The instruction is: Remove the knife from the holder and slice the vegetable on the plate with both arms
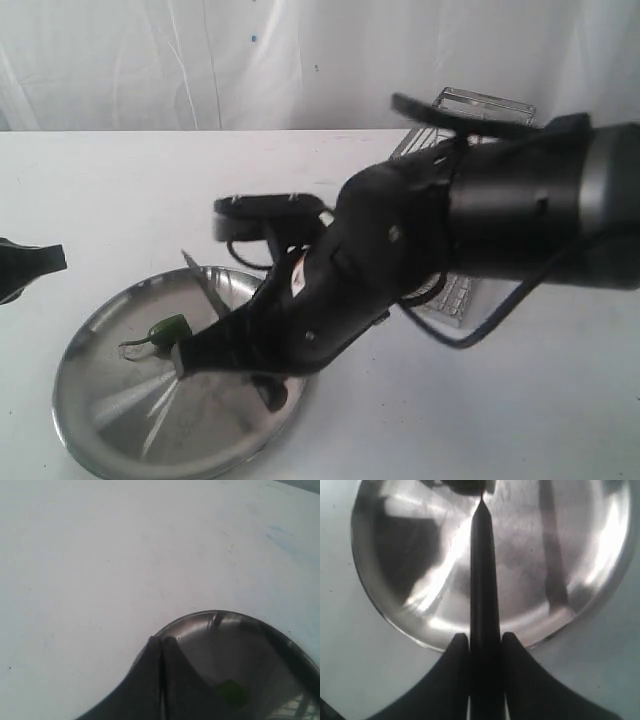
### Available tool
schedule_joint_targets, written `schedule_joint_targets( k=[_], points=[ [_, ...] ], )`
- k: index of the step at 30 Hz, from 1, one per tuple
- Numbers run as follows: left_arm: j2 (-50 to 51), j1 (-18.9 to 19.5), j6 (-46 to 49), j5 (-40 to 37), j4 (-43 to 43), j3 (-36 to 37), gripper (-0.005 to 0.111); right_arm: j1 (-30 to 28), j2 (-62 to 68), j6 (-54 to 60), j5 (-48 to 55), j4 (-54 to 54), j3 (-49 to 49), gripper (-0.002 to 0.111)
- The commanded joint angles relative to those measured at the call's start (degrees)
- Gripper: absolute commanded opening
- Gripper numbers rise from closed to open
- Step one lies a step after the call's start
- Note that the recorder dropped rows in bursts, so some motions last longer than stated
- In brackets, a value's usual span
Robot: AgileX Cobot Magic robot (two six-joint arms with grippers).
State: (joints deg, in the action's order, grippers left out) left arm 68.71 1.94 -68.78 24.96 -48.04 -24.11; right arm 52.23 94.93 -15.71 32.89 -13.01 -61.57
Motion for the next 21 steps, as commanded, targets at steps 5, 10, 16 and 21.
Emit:
schedule_joint_targets(
  k=[5, 10, 16, 21],
  points=[
    [0.8, 0.3, 6.3, -0.1, 3.6, 0.1, 0.000, 8.6, 4.4, -26.4, -6.5, 19.5, -0.6, 0.000],
    [2.0, 0.3, 6.3, 3.1, 4.9, 0.1, 0.000, 8.9, 4.7, -31.2, -7.6, 24.0, -0.6, 0.000],
    [5.1, 0.3, 6.3, 4.4, 7.0, 0.1, 0.000, 8.9, 7.7, -32.9, -13.9, 23.3, -0.7, 0.000],
    [6.8, 0.3, 6.3, 4.7, 12.1, 0.1, 0.000, 10.7, 9.7, -34.5, -12.4, 23.5, -0.7, 0.000]
  ],
)
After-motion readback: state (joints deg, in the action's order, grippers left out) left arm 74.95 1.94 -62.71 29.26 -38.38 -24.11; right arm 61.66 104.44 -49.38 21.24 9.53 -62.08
